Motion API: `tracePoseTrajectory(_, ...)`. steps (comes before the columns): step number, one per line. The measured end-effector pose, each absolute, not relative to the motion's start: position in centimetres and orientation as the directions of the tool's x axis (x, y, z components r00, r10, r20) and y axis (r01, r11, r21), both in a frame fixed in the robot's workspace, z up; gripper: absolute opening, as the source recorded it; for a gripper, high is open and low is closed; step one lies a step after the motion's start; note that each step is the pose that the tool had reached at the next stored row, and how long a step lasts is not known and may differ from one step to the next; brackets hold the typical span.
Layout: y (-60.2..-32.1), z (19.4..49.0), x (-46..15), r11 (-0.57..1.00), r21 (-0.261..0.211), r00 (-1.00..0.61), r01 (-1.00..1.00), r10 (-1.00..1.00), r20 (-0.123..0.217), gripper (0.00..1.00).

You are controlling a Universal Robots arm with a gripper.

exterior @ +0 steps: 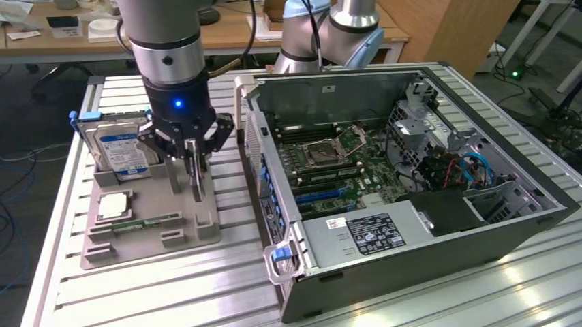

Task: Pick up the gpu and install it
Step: 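Pick up the gpu and move the gpu toward the slot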

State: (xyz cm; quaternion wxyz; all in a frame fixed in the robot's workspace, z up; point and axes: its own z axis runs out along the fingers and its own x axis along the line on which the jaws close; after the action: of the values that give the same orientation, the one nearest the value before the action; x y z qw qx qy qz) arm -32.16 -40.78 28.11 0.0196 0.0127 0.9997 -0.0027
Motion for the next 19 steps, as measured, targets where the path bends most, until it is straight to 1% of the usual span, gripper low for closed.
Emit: tracePoseTrajectory(19, -40.8, 29.7, -32.2, 1.0, -0.005, -0.999, 0.025, 0.025, -0.039, 0.28)
